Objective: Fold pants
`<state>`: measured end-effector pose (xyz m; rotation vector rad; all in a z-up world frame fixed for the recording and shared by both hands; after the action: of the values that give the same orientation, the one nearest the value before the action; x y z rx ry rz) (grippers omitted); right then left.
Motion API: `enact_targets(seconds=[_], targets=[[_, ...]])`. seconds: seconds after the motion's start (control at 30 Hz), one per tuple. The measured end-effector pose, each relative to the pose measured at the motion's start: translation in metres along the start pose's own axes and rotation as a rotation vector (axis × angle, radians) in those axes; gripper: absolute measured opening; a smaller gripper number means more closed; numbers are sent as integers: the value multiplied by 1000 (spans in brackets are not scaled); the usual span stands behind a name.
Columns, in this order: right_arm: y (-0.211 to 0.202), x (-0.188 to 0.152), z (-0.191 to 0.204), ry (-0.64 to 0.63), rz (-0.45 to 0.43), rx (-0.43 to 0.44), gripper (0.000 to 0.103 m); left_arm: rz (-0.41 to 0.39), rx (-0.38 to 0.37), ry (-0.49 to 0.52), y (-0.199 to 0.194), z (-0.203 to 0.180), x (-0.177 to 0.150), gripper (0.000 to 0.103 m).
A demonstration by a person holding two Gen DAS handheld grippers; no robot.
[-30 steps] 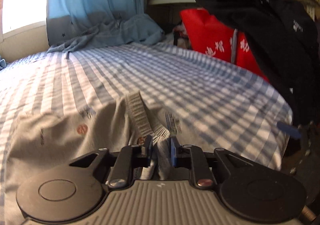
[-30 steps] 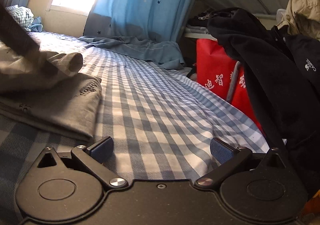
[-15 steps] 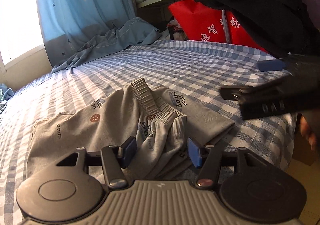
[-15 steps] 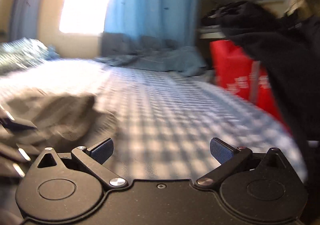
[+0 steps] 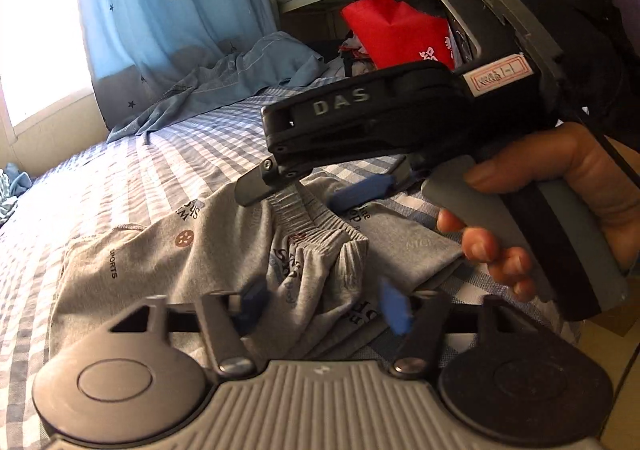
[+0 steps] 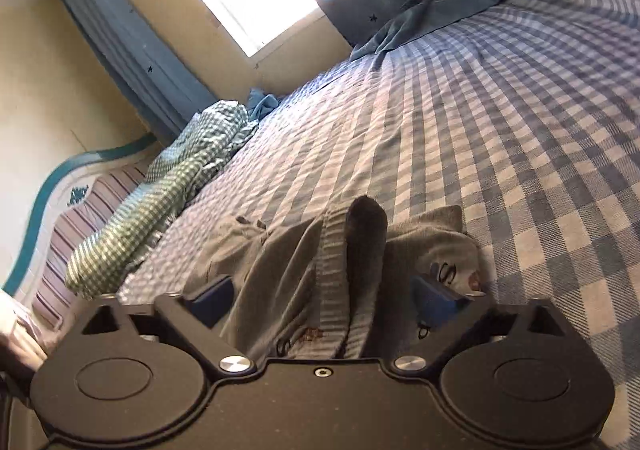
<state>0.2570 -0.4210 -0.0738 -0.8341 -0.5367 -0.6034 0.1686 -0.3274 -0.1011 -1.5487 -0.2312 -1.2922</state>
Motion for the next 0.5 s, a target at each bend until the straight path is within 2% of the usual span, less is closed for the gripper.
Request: enact_targets(seconds=[0.07,0.1,0.17,0.27,0.37,0.5], targets=[[2,5,-3,21,-3,-15,64,9,-7,5,2,1,1,40],[3,5,-3,21,-4,-25,59,10,-12,7,2,1,1,37],[2,5,-4,13,-8,-43,37,1,-14,10,0,1,1,20],[-1,4,-6,8,-24,-58,14,-18,8,22,-5,3,3,11],[-9,8,-2,1,-57,-52,11,-42,-7,-13,-13,7,10,10],[-29,22,6,-22,-120,-52,10,-85,-27,5,-24,3,24,10]])
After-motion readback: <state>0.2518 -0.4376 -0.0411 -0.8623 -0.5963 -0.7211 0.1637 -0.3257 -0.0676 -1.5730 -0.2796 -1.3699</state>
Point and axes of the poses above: each gripper's, at about its wrist camera, not at the fingertips, and y roughly the way its jaws point, z to its left, x to its top, the point moved 9 cm from there along y, roughly the way its jaws point, and after that the axes turned 4 degrees about -x, right-handed, at the moved point
